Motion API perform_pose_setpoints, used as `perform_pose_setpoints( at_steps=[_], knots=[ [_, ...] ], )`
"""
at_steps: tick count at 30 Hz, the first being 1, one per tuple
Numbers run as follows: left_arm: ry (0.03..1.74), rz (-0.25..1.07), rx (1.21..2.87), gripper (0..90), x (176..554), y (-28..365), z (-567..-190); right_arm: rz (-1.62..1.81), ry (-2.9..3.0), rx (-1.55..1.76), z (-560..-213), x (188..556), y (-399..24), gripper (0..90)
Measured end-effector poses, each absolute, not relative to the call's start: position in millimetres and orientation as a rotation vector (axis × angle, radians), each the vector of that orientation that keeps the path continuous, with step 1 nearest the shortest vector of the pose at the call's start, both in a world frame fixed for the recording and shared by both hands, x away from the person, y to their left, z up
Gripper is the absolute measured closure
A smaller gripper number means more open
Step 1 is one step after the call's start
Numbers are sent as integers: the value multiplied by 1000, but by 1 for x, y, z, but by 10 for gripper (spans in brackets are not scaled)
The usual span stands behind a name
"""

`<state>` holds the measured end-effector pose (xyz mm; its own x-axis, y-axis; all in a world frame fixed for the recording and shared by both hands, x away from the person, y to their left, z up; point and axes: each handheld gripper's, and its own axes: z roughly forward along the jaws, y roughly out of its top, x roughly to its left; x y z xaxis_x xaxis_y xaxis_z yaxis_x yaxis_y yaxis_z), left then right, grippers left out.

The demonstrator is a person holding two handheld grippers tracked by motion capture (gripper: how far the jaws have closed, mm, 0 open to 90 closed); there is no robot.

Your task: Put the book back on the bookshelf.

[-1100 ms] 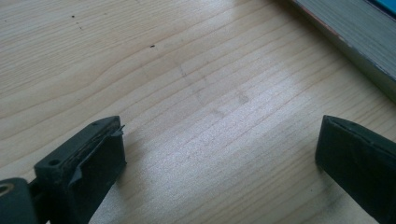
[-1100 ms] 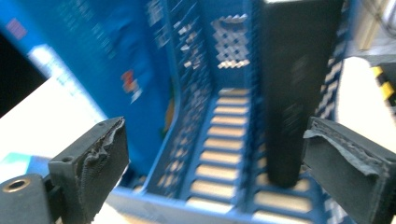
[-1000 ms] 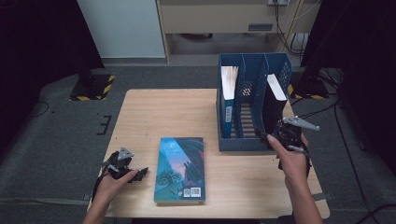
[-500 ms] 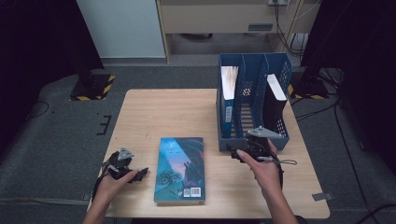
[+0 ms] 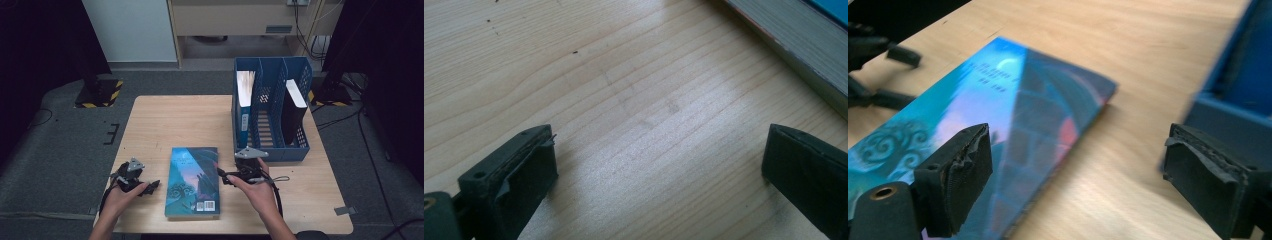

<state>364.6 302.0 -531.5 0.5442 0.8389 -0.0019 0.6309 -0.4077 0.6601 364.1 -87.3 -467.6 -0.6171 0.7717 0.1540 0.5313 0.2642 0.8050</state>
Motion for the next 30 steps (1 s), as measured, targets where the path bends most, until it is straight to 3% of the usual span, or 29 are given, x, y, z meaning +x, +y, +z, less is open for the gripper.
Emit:
perform_pose_setpoints(
  at_steps=[8, 30],
  knots=[
    [1188, 448, 2148, 72, 366, 302, -525, 1259, 2349, 1147, -483, 359, -63, 146],
    [1069, 362, 2081, 88, 360, 279, -513, 1249, 2459, 1166, -506, 354, -43, 141]
  ],
)
